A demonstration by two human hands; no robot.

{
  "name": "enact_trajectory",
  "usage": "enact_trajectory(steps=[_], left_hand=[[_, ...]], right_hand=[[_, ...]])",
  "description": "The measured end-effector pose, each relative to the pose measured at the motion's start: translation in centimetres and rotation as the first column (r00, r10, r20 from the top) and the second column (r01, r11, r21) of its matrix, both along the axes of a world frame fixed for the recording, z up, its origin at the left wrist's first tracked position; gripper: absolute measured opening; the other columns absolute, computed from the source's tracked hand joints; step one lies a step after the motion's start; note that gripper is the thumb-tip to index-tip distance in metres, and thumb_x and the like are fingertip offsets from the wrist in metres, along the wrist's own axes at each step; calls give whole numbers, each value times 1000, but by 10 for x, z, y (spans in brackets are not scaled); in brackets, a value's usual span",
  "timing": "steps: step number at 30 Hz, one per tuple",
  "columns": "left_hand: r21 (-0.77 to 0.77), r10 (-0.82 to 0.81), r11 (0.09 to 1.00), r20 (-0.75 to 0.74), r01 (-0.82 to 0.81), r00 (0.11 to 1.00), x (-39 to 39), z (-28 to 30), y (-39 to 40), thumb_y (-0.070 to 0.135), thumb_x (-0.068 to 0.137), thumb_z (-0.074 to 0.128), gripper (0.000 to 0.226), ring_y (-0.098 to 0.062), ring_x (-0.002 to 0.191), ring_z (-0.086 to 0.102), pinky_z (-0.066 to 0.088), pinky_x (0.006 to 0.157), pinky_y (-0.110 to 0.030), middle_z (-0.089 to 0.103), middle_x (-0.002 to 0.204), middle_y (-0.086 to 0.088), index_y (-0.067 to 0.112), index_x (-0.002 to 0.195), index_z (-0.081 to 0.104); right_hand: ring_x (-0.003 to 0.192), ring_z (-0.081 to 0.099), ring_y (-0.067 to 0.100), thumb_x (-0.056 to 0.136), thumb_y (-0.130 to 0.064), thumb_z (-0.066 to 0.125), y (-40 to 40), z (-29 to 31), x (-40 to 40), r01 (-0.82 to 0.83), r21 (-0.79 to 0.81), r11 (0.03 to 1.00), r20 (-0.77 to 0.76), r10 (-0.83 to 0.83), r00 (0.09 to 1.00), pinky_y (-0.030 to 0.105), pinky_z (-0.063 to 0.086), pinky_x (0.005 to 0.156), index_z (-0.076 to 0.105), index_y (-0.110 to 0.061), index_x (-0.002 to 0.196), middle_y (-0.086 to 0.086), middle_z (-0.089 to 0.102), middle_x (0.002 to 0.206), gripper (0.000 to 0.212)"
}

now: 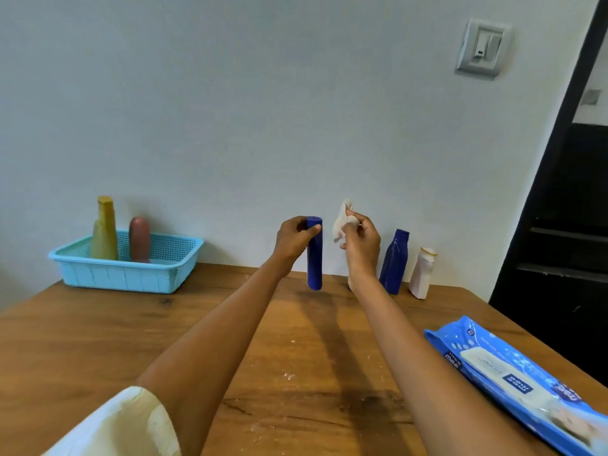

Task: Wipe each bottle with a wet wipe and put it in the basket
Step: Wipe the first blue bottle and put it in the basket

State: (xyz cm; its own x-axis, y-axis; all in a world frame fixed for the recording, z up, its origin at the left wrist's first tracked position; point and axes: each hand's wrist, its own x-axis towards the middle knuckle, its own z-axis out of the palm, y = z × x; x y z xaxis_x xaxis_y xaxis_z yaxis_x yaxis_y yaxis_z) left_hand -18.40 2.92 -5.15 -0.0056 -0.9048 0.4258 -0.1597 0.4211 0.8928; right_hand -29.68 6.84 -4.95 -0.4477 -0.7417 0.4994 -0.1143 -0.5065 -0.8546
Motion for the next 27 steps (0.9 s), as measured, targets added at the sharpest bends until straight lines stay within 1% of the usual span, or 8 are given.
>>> enact_trajectory(steps=[4,6,9,12,15,18,21,27], left_hand=[[-28,-172,985,-31,171,985,37,18,36,15,94,53,17,-18,97,60,45,82,-23,67,103,-6,9,107,62],[-65,-241,970,-113,234,964,57,27,56,16,95,50,16,-17,100,62,48,89,-26,69,106,-5,13,106,62],[-111,-326,945,-246,308,913,85,40,88,12,97,46,18,-13,97,64,51,86,-23,69,104,-2,14,107,60],[-144,-368,930,-300,339,880,111,50,112,11,97,44,24,-13,98,64,52,87,-24,68,108,-4,10,116,57],[-165,-377,926,-356,340,855,130,55,130,9,97,42,23,-14,92,61,48,88,-27,66,101,-4,12,110,61],[-190,-393,918,-343,347,853,143,55,140,9,96,42,22,-12,82,62,50,79,-22,67,88,-1,10,104,62],[-196,-390,919,-316,342,865,150,56,144,10,97,41,21,-10,76,63,50,73,-20,67,84,-2,8,100,62],[-182,-333,941,-348,285,876,162,59,141,10,94,47,18,-12,79,64,51,76,-22,68,84,-3,8,99,64]], right_hand=[[80,58,10,94,-22,48,33,28,26,-95,-57,994,213,105,971,24,49,65,62,-22,98,-12,62,86,15],[79,59,9,95,-21,50,47,41,39,-103,-84,991,235,120,964,23,51,63,64,-18,94,-10,63,84,14],[85,61,9,91,-14,59,69,56,59,-141,-103,985,233,162,959,19,52,62,63,-16,97,-6,65,90,8],[83,65,11,88,-11,62,88,70,77,-187,-126,974,94,200,975,17,53,63,53,-21,109,6,67,93,25],[88,65,7,90,-16,61,105,79,95,-184,-143,972,-194,155,969,21,55,75,62,-27,111,-3,70,98,24],[82,62,-2,90,-16,60,120,77,116,-178,-158,971,-401,102,911,7,47,71,71,-21,102,-11,69,95,17],[81,59,-7,91,-13,60,127,74,130,-138,-233,962,-488,7,873,4,44,68,72,-18,102,-12,65,94,17],[76,59,4,84,-13,67,133,73,137,-146,-248,958,-624,-43,780,8,45,64,74,-16,91,-5,67,87,10]])
